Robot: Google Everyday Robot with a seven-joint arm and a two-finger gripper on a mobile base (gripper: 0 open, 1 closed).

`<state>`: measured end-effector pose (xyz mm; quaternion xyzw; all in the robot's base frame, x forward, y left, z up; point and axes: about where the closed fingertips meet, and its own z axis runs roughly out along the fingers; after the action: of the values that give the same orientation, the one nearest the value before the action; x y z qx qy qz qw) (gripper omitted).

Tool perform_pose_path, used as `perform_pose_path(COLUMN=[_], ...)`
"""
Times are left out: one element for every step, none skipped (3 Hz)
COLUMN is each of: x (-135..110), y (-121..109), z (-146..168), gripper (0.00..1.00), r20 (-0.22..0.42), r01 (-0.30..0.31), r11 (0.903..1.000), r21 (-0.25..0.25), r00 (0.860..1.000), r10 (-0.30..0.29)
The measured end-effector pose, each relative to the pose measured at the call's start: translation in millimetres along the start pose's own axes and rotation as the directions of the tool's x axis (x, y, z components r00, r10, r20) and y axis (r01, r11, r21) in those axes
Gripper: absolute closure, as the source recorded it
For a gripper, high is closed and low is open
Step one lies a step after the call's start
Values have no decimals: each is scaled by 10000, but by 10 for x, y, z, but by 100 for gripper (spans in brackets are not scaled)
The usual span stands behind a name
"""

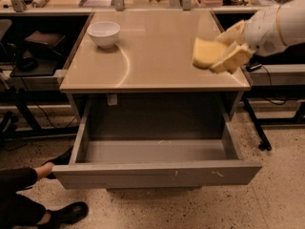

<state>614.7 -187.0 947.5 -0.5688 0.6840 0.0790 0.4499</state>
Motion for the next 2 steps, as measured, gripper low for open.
perform_pose_path(x=[227,523], y=[558,1228], z=[177,455], gripper=[100,100], r20=[-38,-326], r01=[-246,-671], r11=[9980,9869], r21=[-578,-1466], r00=[9997,9975], r10=[244,630])
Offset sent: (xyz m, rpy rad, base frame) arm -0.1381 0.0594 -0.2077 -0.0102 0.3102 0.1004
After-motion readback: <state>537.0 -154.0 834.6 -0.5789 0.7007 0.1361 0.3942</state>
